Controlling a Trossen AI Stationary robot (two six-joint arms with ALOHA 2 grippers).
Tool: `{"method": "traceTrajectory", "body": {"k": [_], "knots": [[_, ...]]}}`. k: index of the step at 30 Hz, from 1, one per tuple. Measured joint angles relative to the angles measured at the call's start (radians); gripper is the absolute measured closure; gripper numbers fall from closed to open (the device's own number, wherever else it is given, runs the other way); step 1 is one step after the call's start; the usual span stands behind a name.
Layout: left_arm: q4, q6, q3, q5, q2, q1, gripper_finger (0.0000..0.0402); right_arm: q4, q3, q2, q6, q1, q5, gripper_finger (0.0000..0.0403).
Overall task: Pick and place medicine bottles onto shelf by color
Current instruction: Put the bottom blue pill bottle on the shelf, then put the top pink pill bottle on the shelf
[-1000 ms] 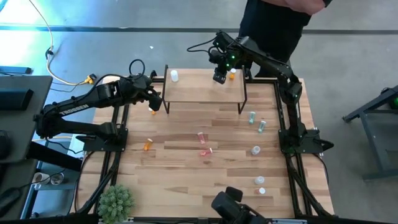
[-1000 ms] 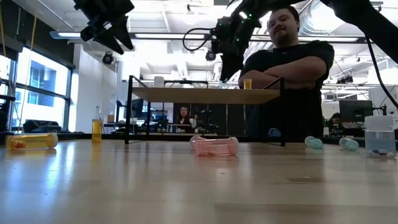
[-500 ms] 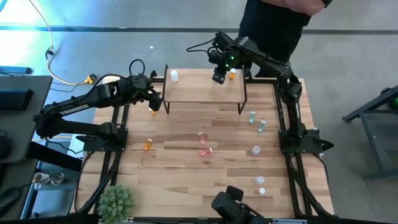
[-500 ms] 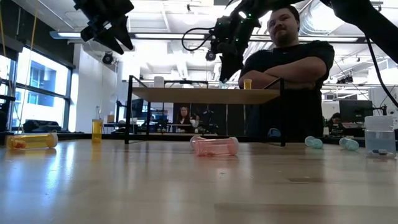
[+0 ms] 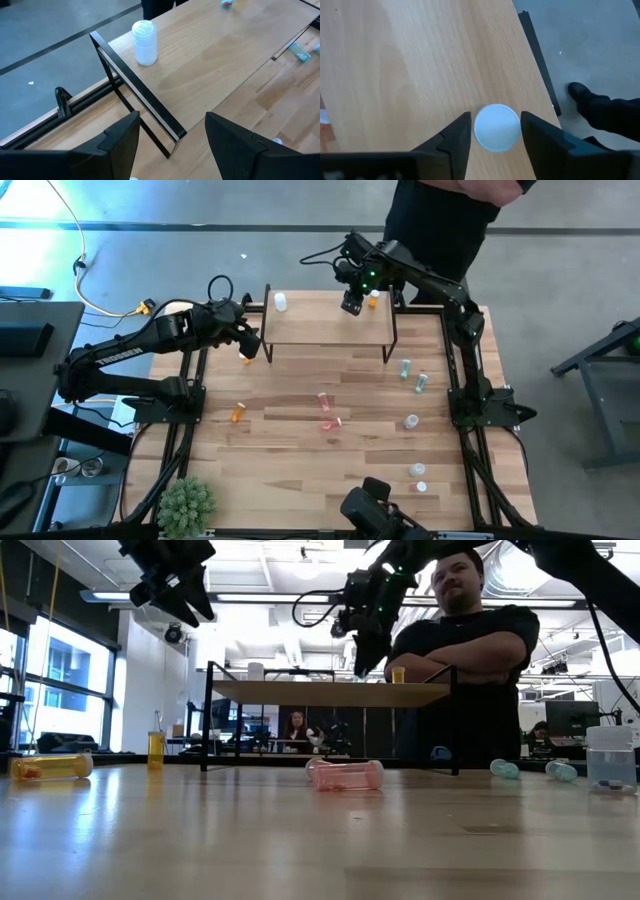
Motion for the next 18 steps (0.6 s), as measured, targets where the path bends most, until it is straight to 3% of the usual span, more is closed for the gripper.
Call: {"method": "traceTrajectory", "body": {"k": [18], "knots": [[0.0, -0.001, 0.0, 0.0, 0.0, 0.0, 0.0186, 0.068, 0.053, -0.003, -0.008, 0.0, -0.007, 0.0237]]}}
